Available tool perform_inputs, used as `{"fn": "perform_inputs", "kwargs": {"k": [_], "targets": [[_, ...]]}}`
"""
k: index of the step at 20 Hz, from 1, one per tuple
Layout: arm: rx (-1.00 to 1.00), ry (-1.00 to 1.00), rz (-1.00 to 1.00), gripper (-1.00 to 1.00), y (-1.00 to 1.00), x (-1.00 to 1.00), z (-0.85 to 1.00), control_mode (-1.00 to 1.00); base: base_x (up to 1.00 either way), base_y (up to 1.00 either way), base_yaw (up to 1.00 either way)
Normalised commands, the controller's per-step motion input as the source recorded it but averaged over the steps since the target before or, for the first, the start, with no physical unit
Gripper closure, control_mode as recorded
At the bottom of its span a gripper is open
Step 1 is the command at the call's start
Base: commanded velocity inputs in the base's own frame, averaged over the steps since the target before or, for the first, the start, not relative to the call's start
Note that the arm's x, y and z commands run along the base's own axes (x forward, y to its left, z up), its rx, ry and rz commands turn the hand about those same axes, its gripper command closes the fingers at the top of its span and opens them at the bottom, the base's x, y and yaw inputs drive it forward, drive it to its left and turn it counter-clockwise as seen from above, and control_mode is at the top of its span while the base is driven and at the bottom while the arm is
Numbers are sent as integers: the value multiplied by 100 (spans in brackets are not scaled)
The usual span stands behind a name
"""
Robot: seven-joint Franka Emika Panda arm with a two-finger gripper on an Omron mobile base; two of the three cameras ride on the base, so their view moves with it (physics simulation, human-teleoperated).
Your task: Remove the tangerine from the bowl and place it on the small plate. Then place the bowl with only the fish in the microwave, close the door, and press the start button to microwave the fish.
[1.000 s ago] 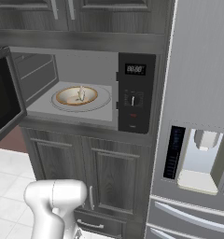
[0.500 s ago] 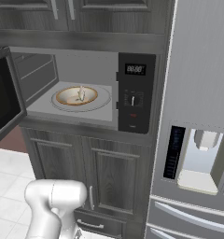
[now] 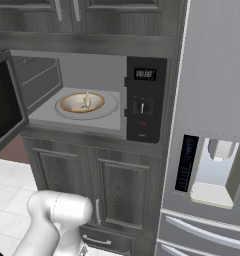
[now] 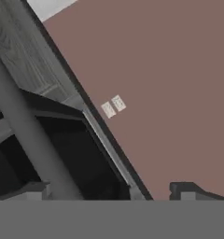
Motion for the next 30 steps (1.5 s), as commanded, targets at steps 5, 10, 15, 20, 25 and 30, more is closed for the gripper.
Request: {"fn": "perform_inputs", "kwargs": {"k": [5, 10, 15, 20, 25, 30], "targets": [[-10, 6, 0, -100, 100, 66, -55, -100, 0, 0, 0], [-9, 10, 0, -100, 95, 94, -78, -100, 0, 0, 0], [-8, 15, 0, -100, 85, 100, -87, -100, 0, 0, 0], [-7, 17, 0, -100, 76, 98, -77, -100, 0, 0, 0], [0, 12, -1, -100, -9, 53, -26, -100, 0, 0, 0], [1, 1, -5, -100, -87, 2, -4, -100, 0, 0, 0]]}}
